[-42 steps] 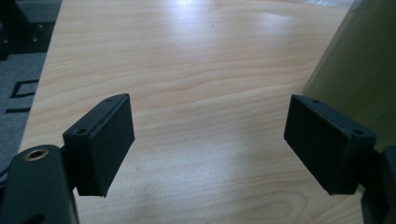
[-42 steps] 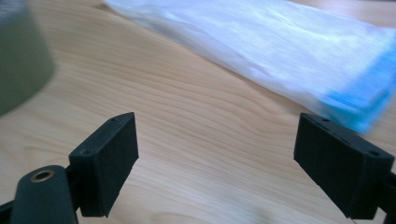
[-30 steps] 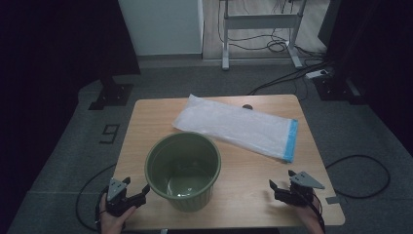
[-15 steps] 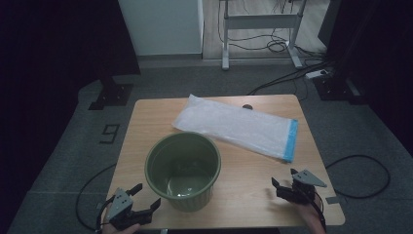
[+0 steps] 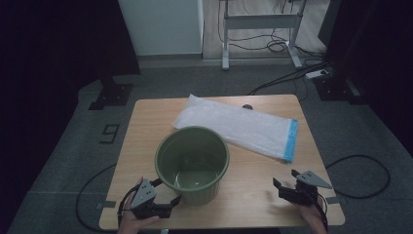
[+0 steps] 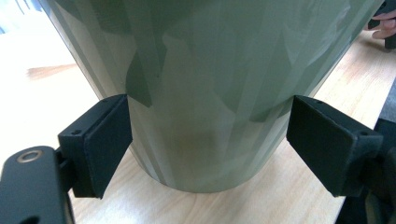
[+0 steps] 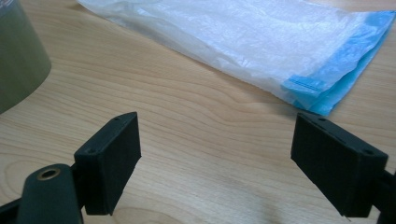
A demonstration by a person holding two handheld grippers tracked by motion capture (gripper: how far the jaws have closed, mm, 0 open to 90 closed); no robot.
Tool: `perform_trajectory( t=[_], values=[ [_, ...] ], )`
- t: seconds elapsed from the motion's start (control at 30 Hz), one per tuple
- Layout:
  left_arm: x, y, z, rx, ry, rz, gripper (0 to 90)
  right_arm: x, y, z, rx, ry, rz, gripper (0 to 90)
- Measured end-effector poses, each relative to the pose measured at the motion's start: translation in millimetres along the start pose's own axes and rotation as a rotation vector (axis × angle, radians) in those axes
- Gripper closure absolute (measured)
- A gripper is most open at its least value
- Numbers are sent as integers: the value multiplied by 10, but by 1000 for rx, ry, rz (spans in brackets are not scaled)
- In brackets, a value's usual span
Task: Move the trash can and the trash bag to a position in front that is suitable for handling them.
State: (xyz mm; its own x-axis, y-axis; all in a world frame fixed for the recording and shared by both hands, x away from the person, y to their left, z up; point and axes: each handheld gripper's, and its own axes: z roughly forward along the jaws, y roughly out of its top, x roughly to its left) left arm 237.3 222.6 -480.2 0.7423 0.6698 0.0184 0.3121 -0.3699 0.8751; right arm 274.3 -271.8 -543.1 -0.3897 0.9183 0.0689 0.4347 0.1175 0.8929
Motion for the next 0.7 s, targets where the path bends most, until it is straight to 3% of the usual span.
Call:
perform_trajectory(
  t=[0.37,0.7],
  values=[
    [63,190,364,28,-57,7,143,-54,-2,-6,-3,-13,9,153],
    [28,381,743,53,-36,25,144,4,-10,19,11,-1,-18,153]
  ],
)
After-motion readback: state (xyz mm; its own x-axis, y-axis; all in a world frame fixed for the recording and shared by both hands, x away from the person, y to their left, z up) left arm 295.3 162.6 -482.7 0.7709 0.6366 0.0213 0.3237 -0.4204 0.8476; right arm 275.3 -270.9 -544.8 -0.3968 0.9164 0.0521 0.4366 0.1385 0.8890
